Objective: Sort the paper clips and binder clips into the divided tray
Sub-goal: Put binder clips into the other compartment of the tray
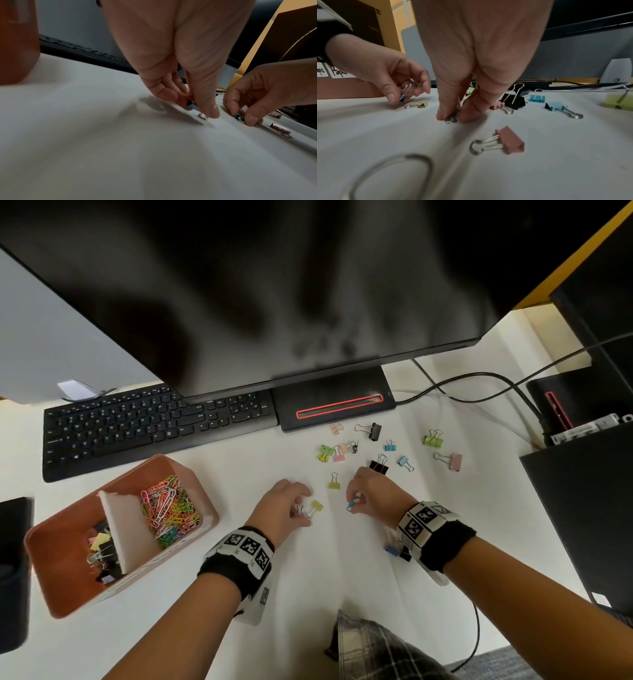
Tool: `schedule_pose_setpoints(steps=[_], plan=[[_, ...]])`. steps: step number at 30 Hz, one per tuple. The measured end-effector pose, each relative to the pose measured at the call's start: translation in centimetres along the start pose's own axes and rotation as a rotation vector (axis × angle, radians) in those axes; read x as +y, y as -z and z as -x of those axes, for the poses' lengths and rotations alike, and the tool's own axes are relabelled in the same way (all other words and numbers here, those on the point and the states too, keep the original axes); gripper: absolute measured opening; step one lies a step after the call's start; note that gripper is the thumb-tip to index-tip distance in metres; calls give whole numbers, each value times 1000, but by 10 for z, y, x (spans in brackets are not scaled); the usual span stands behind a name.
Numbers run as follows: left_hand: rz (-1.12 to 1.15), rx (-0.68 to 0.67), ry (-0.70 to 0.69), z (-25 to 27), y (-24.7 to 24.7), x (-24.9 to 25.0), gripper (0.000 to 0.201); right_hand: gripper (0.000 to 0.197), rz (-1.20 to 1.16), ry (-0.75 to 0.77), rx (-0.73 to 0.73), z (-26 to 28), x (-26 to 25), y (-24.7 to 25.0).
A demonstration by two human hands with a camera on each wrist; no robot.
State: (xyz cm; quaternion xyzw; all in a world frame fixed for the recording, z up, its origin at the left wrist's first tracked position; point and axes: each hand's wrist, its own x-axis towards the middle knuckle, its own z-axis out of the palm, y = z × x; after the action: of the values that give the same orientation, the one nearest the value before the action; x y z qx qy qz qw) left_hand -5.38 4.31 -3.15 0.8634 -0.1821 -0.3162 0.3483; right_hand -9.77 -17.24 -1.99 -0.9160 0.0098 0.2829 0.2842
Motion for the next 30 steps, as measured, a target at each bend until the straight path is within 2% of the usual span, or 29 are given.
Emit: schedule_pose_setpoints(steps=[2,4,9,11,14,17,20,24,30], plan=[[30,18,4,-1,-3,6,48,12,20,-4,-4,0,0,-1],[12,41,11,-2,-9,10,49,12,39,-9,8,0,0,-3],[-66,88,48,-6,-23,17,40,10,19,66,-28,2,-5,-5],[-106,107,52,-7,-25,18,33,9,-13,103,21,0,-9,4],[-138,129,63,-9,-23,18,27,27,-59,103,102,-10,-12,19],[-161,120,74,-9,-19,17,28,40,50,130,2,-22,-16,26],[-157,113,96,-8,-15,14,22,32,139,148,-76,-30,-23,27],[-181,113,83,-1,-12,6,16,21,187,177,-74,-32,-28,25],[-242,111,32,16,-8,-8,13,7,122,167,-32,-25,-31,8]])
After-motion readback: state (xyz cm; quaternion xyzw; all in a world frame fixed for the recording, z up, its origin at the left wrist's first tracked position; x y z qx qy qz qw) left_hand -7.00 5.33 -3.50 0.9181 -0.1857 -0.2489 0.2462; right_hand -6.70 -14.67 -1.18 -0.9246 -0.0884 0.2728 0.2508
